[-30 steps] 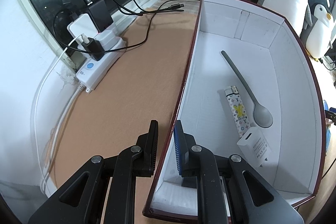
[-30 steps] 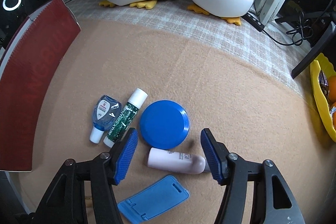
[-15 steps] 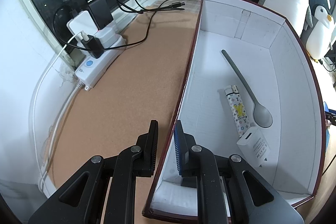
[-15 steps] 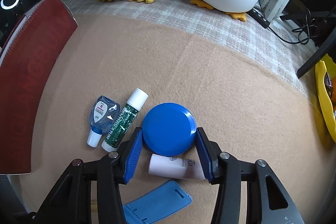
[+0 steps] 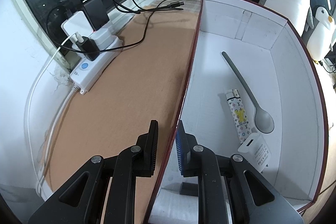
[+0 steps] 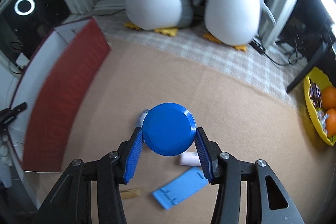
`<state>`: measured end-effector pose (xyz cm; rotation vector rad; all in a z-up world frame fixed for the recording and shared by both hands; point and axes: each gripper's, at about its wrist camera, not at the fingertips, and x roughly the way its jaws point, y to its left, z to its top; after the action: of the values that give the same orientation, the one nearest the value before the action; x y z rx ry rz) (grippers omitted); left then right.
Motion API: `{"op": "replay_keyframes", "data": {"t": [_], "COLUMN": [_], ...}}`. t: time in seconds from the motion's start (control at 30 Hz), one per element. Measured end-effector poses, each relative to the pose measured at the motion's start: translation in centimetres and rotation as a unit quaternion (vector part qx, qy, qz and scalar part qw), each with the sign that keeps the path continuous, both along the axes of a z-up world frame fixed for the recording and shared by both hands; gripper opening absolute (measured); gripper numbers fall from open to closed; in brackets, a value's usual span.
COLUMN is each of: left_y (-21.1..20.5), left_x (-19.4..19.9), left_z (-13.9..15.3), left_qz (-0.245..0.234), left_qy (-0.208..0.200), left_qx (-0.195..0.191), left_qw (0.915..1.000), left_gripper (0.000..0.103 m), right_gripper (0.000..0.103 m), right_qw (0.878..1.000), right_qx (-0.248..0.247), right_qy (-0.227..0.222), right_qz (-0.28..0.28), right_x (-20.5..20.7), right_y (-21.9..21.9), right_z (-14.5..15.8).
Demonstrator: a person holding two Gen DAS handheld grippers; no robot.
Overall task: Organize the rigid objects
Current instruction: 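Carry the blue lid with the right tool into the box and release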
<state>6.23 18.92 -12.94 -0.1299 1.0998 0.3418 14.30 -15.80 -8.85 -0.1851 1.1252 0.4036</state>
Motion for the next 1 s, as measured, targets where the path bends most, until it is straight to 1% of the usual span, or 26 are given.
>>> {"op": "replay_keyframes", "data": {"t": [0.13, 0.23, 0.47, 0.67, 0.83, 1.0], "left_y": [0.1, 0.2, 0.4, 0.4, 0.5, 0.5], "left_x": [0.1, 0.2, 0.5, 0.3, 0.3, 0.1], "left_z": [-0.1, -0.1, -0.4, -0.4, -0.5, -0.5], "left_qz": [-0.002, -0.003, -0.009, -0.013, -0.015, -0.017], "left_qy": [-0.003, -0.005, -0.010, -0.015, -0.018, -0.021], "left_qx": [-0.004, -0.008, -0.015, -0.017, -0.021, -0.024], "left_qw": [1.0000, 1.0000, 0.9998, 0.9997, 0.9995, 0.9994], "left_gripper": [0.016, 0.015, 0.011, 0.010, 0.010, 0.009], "right_gripper": [0.046, 0.046, 0.046, 0.046, 0.046, 0.046], "right_qw": [0.999, 0.997, 0.989, 0.980, 0.976, 0.976], "right_qx": [0.019, 0.028, 0.039, 0.020, 0.004, -0.002], "right_qy": [-0.015, -0.020, -0.023, -0.024, -0.020, -0.010], "right_qz": [0.038, 0.069, 0.140, 0.195, 0.216, 0.219], "right_x": [-1.2, -2.3, -5.0, -6.8, -7.1, -6.6], "right_y": [3.7, 6.9, 13.5, 18.4, 20.9, 22.6], "right_z": [2.1, 3.1, 4.5, 3.8, 2.6, 1.4]}}
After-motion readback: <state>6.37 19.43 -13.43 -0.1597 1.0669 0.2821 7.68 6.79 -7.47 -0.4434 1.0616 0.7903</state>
